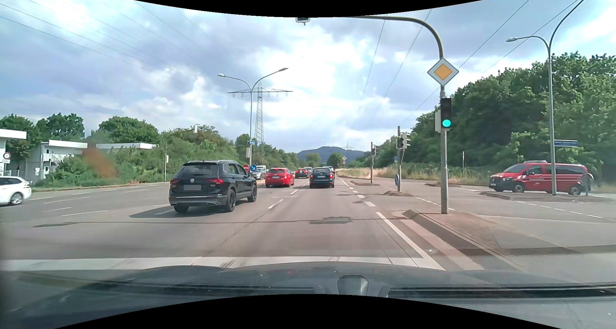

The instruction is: Follow the waypoints while adhering to traffic rules and regulations

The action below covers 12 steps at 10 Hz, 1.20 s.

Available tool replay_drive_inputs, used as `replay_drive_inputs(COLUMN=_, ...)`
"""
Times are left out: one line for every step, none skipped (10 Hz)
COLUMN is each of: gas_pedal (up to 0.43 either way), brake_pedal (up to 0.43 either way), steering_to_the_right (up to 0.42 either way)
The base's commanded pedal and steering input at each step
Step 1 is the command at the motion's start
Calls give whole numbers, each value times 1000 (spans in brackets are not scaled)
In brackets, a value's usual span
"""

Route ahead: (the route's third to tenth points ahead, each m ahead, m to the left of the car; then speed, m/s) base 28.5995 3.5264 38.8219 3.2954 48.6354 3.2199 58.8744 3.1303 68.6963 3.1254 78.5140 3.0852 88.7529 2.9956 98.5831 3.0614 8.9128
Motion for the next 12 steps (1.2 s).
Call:
replay_drive_inputs(gas_pedal=189, brake_pedal=0, steering_to_the_right=1)
replay_drive_inputs(gas_pedal=177, brake_pedal=0, steering_to_the_right=4)
replay_drive_inputs(gas_pedal=177, brake_pedal=0, steering_to_the_right=4)
replay_drive_inputs(gas_pedal=157, brake_pedal=0, steering_to_the_right=5)
replay_drive_inputs(gas_pedal=110, brake_pedal=0, steering_to_the_right=5)
replay_drive_inputs(gas_pedal=87, brake_pedal=0, steering_to_the_right=6)
replay_drive_inputs(gas_pedal=59, brake_pedal=0, steering_to_the_right=5)
replay_drive_inputs(gas_pedal=59, brake_pedal=0, steering_to_the_right=5)
replay_drive_inputs(gas_pedal=59, brake_pedal=0, steering_to_the_right=6)
replay_drive_inputs(gas_pedal=59, brake_pedal=0, steering_to_the_right=5)
replay_drive_inputs(gas_pedal=59, brake_pedal=0, steering_to_the_right=6)
replay_drive_inputs(gas_pedal=59, brake_pedal=0, steering_to_the_right=8)
